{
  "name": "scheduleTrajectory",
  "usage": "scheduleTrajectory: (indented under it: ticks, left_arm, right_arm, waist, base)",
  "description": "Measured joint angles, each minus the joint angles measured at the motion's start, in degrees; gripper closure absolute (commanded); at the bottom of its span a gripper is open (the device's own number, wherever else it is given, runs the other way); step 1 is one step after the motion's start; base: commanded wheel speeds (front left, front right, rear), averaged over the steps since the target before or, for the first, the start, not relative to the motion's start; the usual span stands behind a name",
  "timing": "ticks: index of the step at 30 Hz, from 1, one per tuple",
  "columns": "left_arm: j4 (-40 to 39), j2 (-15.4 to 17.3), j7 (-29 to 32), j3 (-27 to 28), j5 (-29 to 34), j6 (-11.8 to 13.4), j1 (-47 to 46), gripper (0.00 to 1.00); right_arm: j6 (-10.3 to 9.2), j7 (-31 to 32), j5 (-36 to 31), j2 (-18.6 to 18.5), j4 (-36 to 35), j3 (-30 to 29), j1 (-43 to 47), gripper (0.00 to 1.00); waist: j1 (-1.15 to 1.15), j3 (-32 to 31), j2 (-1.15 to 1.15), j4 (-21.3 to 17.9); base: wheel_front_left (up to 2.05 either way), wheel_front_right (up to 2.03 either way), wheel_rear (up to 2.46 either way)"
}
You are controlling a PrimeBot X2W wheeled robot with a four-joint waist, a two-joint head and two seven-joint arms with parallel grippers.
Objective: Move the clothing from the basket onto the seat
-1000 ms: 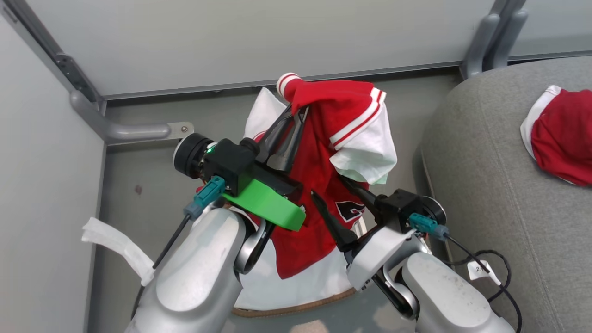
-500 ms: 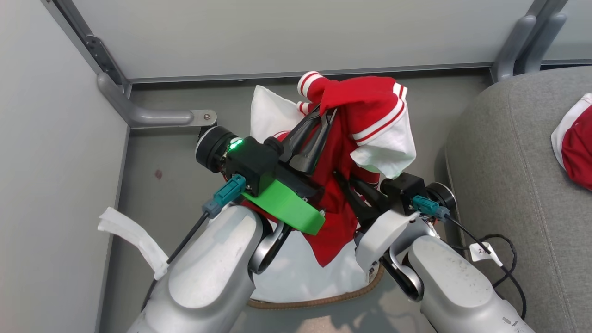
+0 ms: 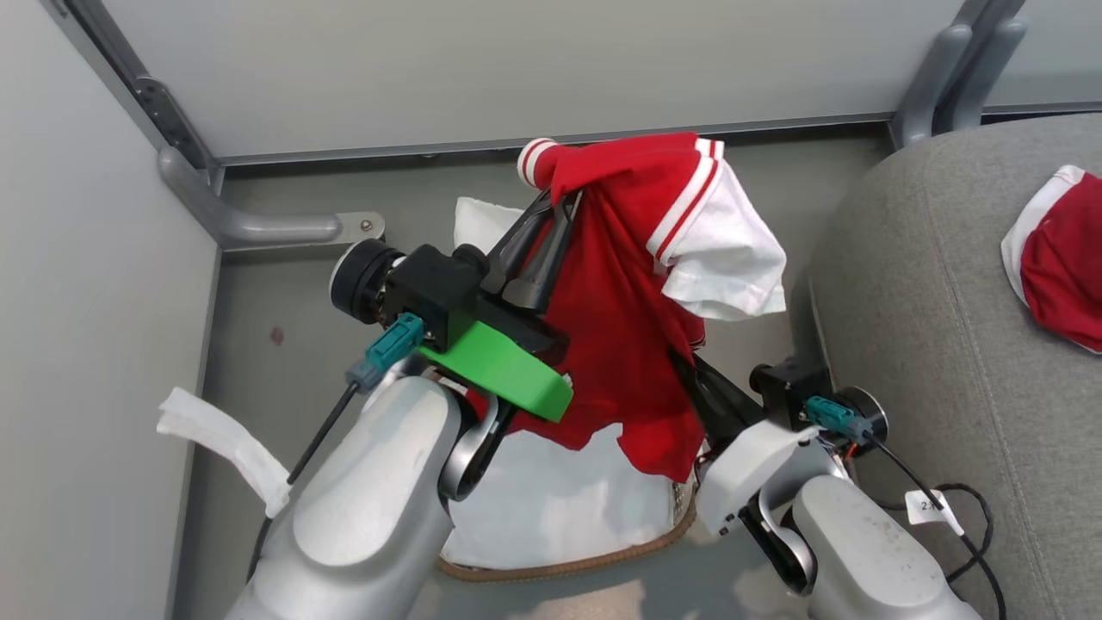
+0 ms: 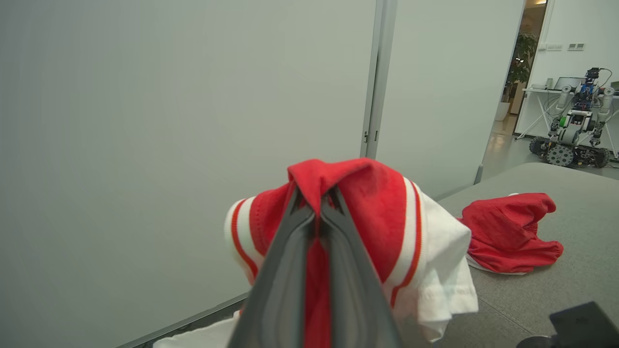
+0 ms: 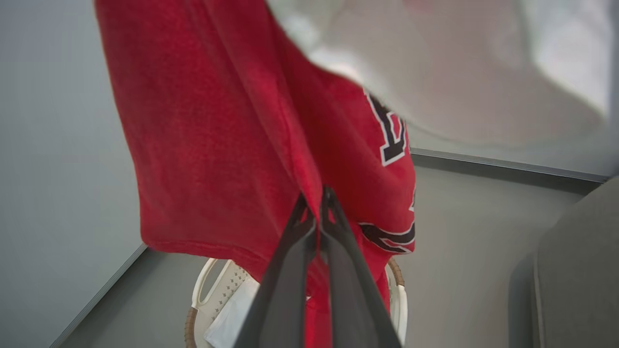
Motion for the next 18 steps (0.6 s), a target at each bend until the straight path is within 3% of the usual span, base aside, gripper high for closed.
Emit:
scheduleTrajectory:
  ticks: [6,14,15,17,18]
  left_arm:
    - [2.0,0.2,0.0,2.3,1.1,0.0,2.2,1.00]
    - [4.7,1.2,0.0,4.3,2.2,-0.1,5.6,1.00]
    - [5.0,1.3,0.0,4.6,2.5,-0.1,5.9,0.81]
    - [5.6,1.4,0.0,5.3,2.8,-0.1,6.6,0.00]
    - [5.9,1.5,0.0,5.8,2.8,-0.1,7.0,0.00]
  right_arm:
    - [0.00,0.0,-0.9,0.0,-4.3,-3.5,3.5,1.00]
    - [0.00,0.0,-0.5,0.0,-16.4,-9.3,6.2,1.00]
    - [0.00,0.0,-0.4,0.0,-17.9,-10.0,6.3,1.00]
    - [0.00,0.0,0.4,0.0,-20.4,-11.5,6.5,1.00]
    - [0.00,0.0,0.8,0.0,-21.8,-12.3,6.6,1.00]
  waist:
    - [0.00,-0.4,0.00,-2.3]
    - [0.00,-0.7,0.00,-6.1]
    - [0.00,-0.7,0.00,-6.7]
    - [0.00,-0.6,0.00,-7.7]
    - [0.00,-0.6,0.00,-8.3]
  base:
    - [0.00,0.00,0.00]
    - [0.00,0.00,0.00]
    - [0.00,0.00,0.00]
    - [0.00,0.00,0.00]
    - [0.00,0.00,0.00]
